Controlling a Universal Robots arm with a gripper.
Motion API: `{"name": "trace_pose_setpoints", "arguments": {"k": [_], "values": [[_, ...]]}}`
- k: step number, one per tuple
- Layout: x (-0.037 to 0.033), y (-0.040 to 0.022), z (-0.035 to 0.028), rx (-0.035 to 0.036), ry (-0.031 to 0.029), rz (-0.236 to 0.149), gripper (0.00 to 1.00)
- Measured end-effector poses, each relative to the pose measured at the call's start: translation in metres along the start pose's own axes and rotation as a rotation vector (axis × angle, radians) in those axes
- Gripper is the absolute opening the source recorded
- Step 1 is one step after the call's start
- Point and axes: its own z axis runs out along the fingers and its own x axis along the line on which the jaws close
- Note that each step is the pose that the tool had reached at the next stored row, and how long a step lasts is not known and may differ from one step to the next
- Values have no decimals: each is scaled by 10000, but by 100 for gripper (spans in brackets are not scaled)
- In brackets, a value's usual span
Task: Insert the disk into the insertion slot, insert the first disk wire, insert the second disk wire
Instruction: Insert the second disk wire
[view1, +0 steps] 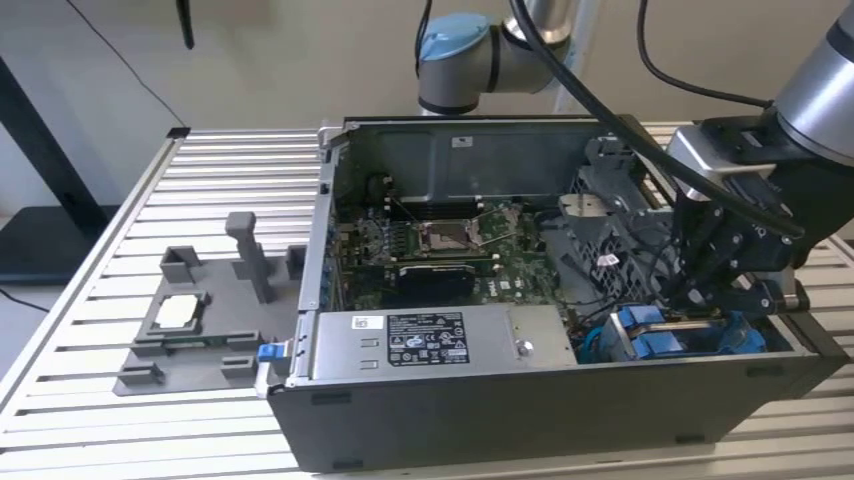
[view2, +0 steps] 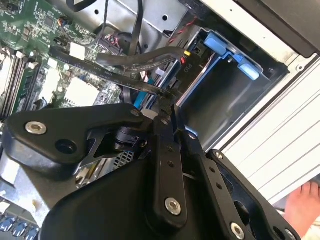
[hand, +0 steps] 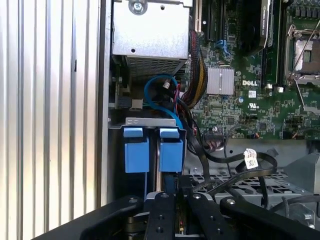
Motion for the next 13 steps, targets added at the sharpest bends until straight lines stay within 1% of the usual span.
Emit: {"name": "trace_pose_setpoints", "arguments": {"k": [4,8,11,13], "values": [[0,-5,0,-1,0,3,16],[1,-45,-1,-18,-4,19,16],[2,-53,5,-23,-22,68,16],[3,-54,10,-12,-37,161,16]]}}
